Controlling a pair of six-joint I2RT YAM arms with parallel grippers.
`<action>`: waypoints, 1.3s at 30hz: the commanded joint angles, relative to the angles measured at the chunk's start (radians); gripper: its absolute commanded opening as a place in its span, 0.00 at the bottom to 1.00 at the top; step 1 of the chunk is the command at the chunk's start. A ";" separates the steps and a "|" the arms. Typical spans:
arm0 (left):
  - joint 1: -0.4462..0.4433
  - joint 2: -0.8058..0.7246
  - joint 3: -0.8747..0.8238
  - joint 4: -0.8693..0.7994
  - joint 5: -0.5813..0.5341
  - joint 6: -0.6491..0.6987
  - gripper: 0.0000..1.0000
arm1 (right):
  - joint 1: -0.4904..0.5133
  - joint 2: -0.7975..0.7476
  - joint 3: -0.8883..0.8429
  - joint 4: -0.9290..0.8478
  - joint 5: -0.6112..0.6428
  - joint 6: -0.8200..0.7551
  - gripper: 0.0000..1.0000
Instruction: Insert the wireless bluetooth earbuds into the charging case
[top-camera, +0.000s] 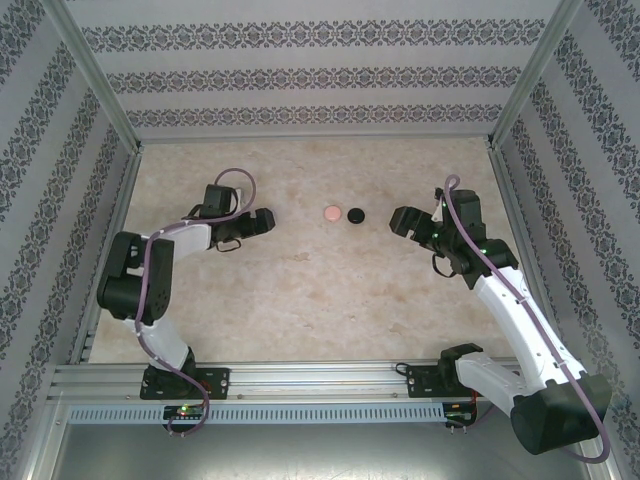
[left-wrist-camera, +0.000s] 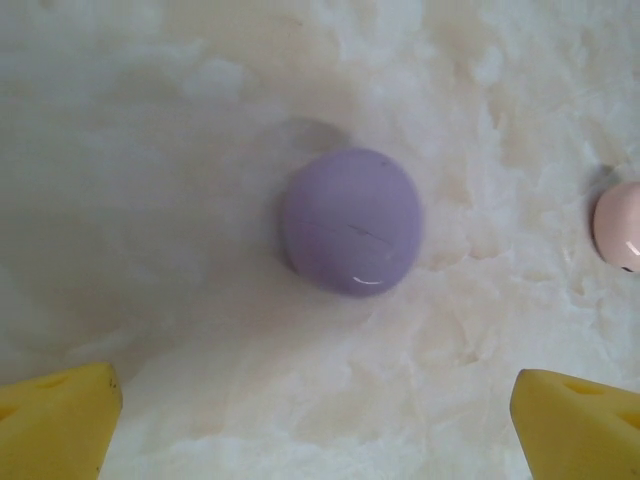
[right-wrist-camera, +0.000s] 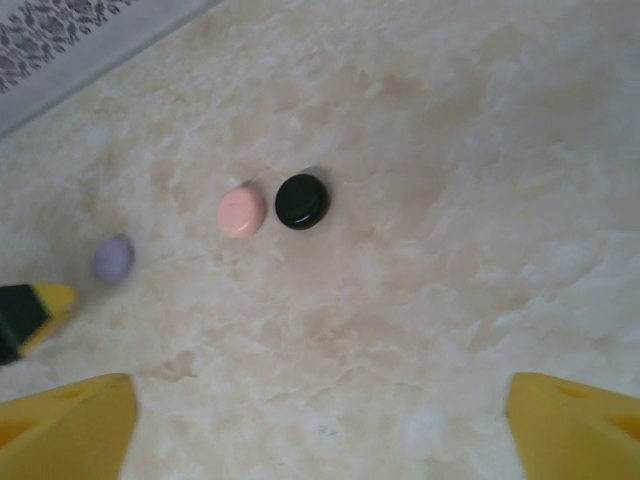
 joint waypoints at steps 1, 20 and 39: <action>0.016 -0.133 -0.006 0.021 -0.077 0.067 0.99 | -0.012 -0.007 0.045 -0.014 0.090 -0.052 0.98; 0.024 -0.579 -0.376 0.400 -0.399 0.433 0.99 | -0.104 0.141 -0.212 0.601 0.553 -0.437 0.98; 0.128 -0.204 -0.599 0.930 -0.314 0.447 0.99 | -0.145 0.518 -0.575 1.547 0.262 -0.556 0.98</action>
